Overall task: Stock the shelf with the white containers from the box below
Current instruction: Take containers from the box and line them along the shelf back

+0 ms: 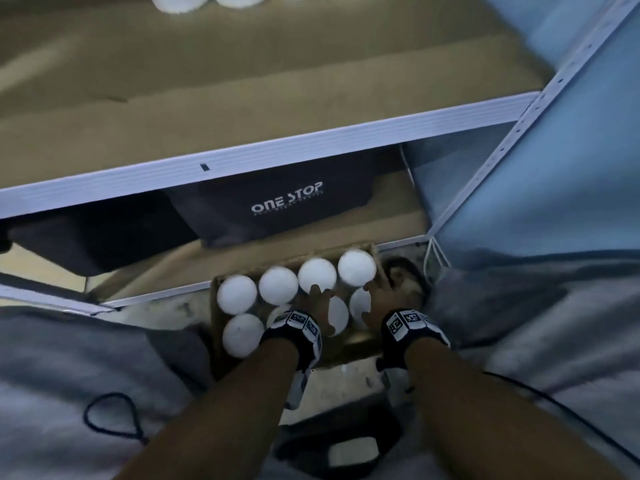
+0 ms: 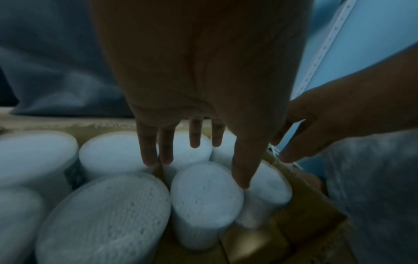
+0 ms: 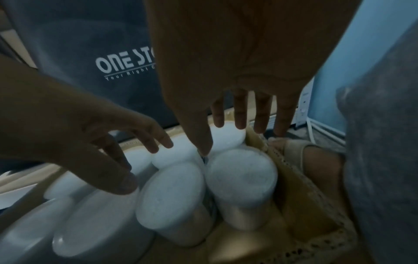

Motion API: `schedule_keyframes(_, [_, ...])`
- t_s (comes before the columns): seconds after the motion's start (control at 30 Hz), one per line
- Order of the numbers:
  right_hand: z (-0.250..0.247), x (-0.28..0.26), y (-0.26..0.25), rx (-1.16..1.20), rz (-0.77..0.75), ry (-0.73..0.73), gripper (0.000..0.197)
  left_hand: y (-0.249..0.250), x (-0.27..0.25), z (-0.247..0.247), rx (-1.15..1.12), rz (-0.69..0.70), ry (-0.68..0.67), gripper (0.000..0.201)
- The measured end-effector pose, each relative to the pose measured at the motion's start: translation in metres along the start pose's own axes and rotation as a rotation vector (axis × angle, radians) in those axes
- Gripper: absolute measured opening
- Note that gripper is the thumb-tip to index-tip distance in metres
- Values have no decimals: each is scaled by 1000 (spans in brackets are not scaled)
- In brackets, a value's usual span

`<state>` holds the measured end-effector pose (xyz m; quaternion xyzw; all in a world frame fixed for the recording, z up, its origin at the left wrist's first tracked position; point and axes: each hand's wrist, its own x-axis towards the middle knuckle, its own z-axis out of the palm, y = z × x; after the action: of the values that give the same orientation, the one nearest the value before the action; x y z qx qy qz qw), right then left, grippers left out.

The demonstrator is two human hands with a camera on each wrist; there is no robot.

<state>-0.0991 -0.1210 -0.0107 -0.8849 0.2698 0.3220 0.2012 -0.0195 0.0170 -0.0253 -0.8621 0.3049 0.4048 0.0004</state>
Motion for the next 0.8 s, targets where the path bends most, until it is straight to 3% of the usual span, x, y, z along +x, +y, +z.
schedule_keyframes(0.37, [43,36,11,-146,-46,-37,95,3,29,41,134,16,55,85])
schedule_keyframes(0.43, [45,40,10,-168,-46,-31,98,8,30,40,181,36,120,92])
schedule_keyframes(0.53, [44,46,7,-170,-30,-35,95,7,36,41,232,-26,63,96])
schedule_keyframes(0.6, [43,46,4,-182,-18,-10,87,6,34,40,244,6,124,94])
schedule_keyframes(0.8, [24,36,-10,-181,13,-12,86,2,26,28,127,15,19,93])
